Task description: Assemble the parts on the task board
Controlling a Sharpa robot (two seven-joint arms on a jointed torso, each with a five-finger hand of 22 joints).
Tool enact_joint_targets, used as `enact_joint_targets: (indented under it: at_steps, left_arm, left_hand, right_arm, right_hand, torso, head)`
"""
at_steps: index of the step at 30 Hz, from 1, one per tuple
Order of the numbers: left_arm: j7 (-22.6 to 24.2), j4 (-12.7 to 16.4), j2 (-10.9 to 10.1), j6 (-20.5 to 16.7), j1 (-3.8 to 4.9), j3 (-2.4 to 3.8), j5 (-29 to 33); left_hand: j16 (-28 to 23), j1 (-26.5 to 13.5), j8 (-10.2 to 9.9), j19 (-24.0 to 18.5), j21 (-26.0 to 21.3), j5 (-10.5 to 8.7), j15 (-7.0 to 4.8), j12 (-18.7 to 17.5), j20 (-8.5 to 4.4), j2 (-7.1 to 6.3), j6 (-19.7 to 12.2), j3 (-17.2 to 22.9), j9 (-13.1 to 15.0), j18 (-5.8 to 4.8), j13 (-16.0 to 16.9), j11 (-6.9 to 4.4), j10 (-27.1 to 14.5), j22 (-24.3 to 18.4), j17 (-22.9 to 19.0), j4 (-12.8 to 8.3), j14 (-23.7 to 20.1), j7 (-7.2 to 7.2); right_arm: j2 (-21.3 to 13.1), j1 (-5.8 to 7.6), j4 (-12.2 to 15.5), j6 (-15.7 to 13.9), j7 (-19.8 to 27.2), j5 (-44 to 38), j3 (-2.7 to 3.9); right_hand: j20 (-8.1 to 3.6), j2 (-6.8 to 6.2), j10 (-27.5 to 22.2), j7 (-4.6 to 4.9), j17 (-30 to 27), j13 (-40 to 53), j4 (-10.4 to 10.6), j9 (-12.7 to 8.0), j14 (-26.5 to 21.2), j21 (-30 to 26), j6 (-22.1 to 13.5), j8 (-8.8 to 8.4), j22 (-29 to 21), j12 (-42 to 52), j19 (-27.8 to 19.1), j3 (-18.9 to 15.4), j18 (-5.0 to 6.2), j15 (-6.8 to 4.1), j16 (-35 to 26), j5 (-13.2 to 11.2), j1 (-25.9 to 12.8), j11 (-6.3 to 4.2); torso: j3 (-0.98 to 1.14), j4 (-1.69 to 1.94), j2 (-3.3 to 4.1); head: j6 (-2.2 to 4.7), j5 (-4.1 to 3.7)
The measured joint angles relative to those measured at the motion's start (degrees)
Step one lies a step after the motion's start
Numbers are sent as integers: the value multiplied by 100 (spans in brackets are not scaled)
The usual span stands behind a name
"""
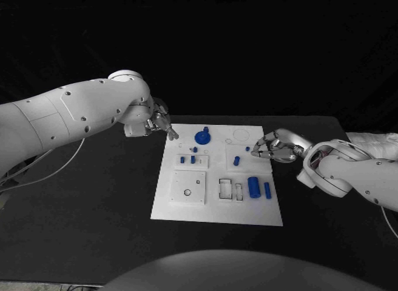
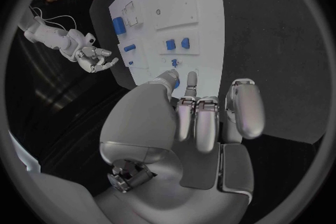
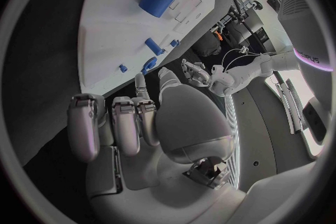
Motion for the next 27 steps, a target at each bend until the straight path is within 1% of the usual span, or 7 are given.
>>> enact_joint_targets:
  at_steps: [7,11,15,19,23,25,27]
  left_arm:
    - [-21,-564,478,-142,4,-6,59]
    - [-80,-899,748,-125,-26,-9,64]
    - [-160,-1368,1083,-46,-81,-12,20]
    - [-245,-1832,1419,108,-124,-10,-90]
    - [-338,-2159,1618,275,-149,-5,-212]
    - [-374,-2275,1695,349,-170,-4,-273]
    - [-413,-2376,1771,437,-205,-2,-338]
  left_hand:
    - [0,-134,-30,42,74,-190,-1,45,-2,-8,273,-200,-280,0,0,-1,0,0,0,200,0,-50]
    - [0,-153,-32,42,74,-215,-1,70,-2,-15,278,-225,-346,0,0,-1,-1,0,0,220,1,-44]
    - [0,-153,-54,42,73,-216,-1,71,-2,-15,299,-250,-384,0,0,-1,-1,0,0,195,1,-64]
    - [0,-153,-54,42,95,-237,-1,112,-2,-15,391,-301,-417,0,0,-2,-1,0,0,169,1,-74]
    - [0,-153,-54,42,95,-260,-2,112,-2,-15,473,-327,-441,0,0,-23,20,0,-1,150,1,-95]
    - [0,-152,-54,42,95,-260,-3,112,-2,-15,504,-351,-454,0,0,-42,0,0,-1,126,0,-125]
    - [0,-150,-54,54,99,-260,-23,131,-15,-18,523,-374,-473,0,0,-45,-2,0,-1,100,-20,-105]
  right_arm:
    - [4,4,34,-2,0,0,0]
    - [-4,13,63,-2,-1,0,2]
    - [-12,25,95,-3,-1,0,2]
    - [-13,42,126,-3,-1,0,2]
    - [-9,61,150,-3,-2,0,2]
    - [-8,68,155,-3,-3,0,2]
    - [-5,76,158,-2,-6,0,2]
  right_hand:
    - [0,0,0,0,0,0,0,0,0,0,0,0,0,1,0,0,0,0,0,0,0,0]
    - [0,0,0,0,0,1,0,0,0,0,0,0,-1,1,0,0,0,0,0,0,0,0]
    - [0,0,0,0,0,2,0,0,0,0,0,0,-1,2,0,0,0,0,0,0,0,0]
    - [0,0,0,0,0,4,0,0,0,0,0,0,-1,3,0,0,0,0,0,0,0,0]
    - [0,0,0,0,-1,5,0,1,0,0,0,0,-1,3,0,0,0,0,0,0,0,0]
    - [0,0,0,0,-1,4,0,1,0,0,0,0,-1,3,0,0,0,0,0,0,0,0]
    - [0,0,0,0,-1,1,0,0,0,0,0,0,-1,4,0,0,0,0,0,0,0,0]
  torso:
    - [-7,-12,20]
    - [-10,-27,38]
    - [-17,-48,60]
    - [-24,-82,87]
    - [-38,-135,122]
    - [-42,-153,137]
    - [-48,-170,153]
  head:
    - [0,-4]
    - [0,-4]
    - [0,-9]
    - [0,-3]
    - [0,8]
    - [0,13]
    - [0,27]
